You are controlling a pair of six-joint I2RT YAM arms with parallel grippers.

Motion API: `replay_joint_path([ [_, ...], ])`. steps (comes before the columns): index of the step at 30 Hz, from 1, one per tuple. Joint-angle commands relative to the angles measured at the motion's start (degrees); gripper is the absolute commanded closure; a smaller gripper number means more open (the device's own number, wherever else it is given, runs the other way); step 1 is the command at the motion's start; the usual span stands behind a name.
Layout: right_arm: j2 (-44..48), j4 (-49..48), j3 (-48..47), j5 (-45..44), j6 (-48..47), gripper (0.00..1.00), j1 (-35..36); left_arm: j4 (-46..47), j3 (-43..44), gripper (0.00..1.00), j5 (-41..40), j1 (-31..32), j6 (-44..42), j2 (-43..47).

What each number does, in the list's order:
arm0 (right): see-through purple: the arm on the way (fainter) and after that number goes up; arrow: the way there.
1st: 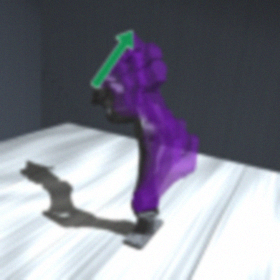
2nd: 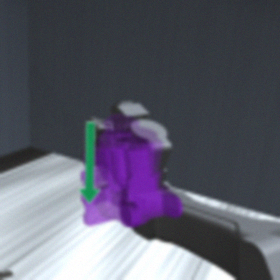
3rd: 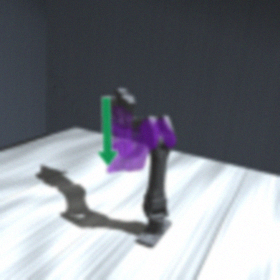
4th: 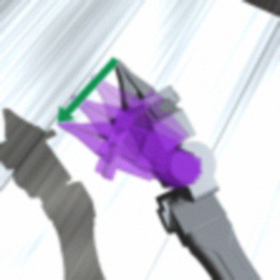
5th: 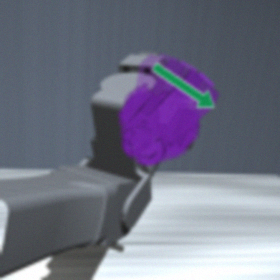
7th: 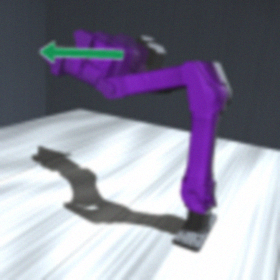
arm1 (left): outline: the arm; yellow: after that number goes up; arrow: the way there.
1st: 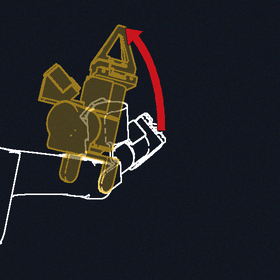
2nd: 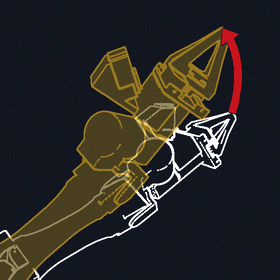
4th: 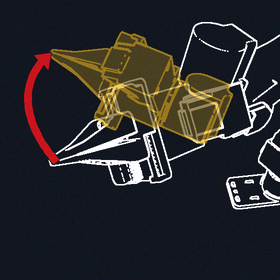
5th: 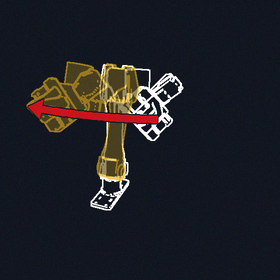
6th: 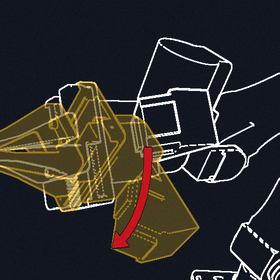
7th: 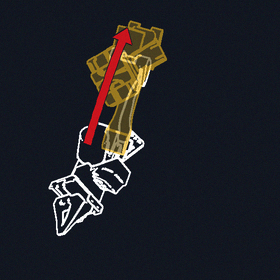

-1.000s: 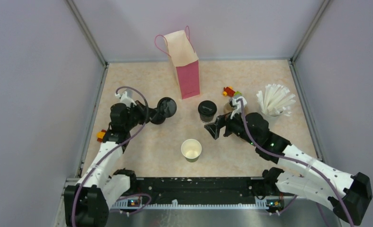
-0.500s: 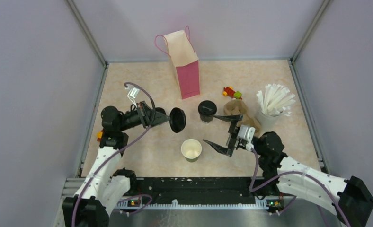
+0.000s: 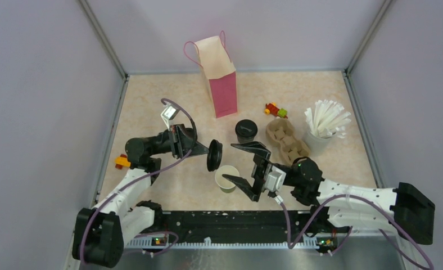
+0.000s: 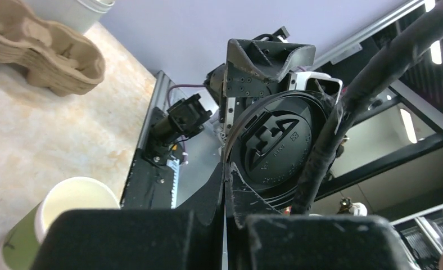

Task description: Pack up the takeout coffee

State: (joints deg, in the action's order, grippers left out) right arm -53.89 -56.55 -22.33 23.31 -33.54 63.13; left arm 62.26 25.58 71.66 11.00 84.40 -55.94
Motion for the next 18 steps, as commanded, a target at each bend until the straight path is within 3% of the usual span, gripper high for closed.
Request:
replay_joint_path([
  [1, -2.5, -5.7, -4.8, -1.0, -5.1, 0.02, 2.1, 17.9, -0.6, 1.0, 0.1, 2.2, 9.2, -2.6],
  [18, -7.6, -2.8, -8.3, -2.7, -10.1, 0.02, 4.7, 11.9, 0.1, 1.0, -2.2, 5.5, 3.9, -3.0],
])
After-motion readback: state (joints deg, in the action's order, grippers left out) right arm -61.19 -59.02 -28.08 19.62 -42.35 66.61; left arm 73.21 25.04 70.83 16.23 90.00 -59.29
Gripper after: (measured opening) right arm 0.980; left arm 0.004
